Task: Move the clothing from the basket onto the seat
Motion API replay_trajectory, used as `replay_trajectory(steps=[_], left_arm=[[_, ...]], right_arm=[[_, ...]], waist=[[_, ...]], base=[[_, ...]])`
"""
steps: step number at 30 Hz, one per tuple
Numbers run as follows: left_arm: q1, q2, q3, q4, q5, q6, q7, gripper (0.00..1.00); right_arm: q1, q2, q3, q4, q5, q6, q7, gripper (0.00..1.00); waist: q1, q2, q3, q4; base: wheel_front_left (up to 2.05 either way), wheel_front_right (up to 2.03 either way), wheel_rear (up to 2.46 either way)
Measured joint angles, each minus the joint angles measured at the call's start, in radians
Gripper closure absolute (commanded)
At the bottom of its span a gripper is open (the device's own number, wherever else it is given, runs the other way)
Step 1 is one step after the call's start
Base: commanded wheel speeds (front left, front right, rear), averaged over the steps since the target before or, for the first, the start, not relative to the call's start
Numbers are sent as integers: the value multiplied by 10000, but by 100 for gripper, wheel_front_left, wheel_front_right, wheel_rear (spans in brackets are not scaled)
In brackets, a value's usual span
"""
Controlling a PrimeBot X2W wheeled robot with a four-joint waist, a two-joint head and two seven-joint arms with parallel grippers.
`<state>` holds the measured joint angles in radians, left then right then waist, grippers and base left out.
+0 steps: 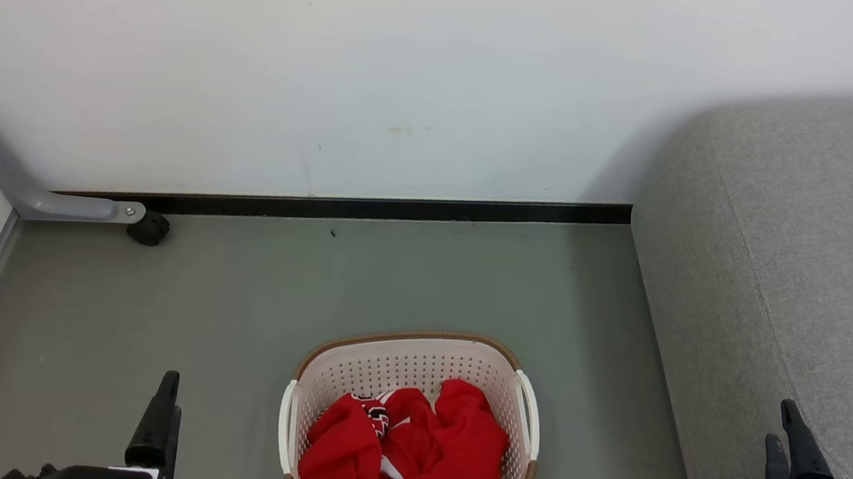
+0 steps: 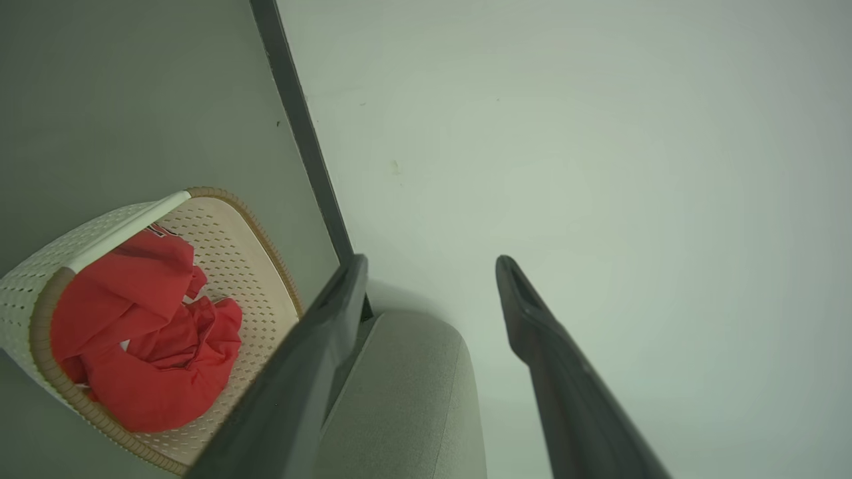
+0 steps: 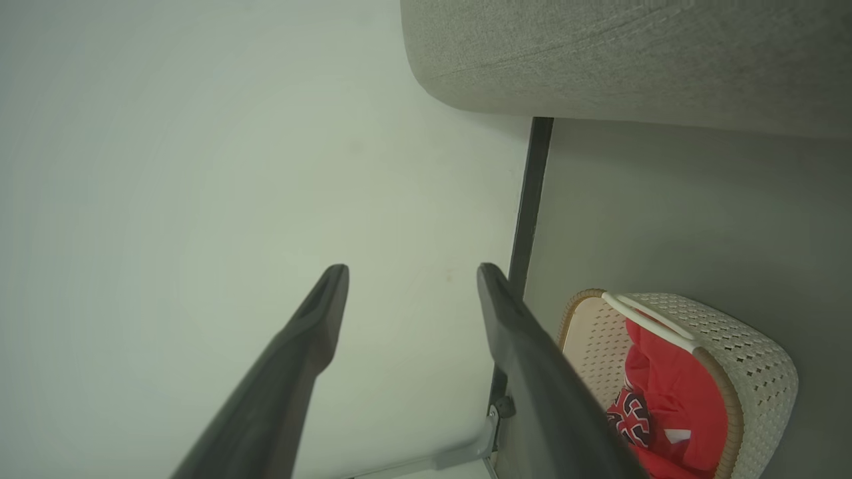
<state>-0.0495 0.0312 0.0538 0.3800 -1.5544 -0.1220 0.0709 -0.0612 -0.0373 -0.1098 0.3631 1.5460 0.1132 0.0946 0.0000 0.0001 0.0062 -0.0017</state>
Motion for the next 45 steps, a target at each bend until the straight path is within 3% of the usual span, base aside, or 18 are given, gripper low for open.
replay_trajectory(steps=[21,45], left_arm=[[-729,430,-1012,669,2247,0,-775,0],[-1330,959,-2169,857,6339,351,-1628,0]], right_arm=[[-789,-853,1354,276,-2334,2,-809,0],[-1827,-1778,3271,1043,-5584,13,-1787,0]], waist=[[0,0,22,-6],[0,0,-14,-13]], base=[[0,0,0],[0,0,0]])
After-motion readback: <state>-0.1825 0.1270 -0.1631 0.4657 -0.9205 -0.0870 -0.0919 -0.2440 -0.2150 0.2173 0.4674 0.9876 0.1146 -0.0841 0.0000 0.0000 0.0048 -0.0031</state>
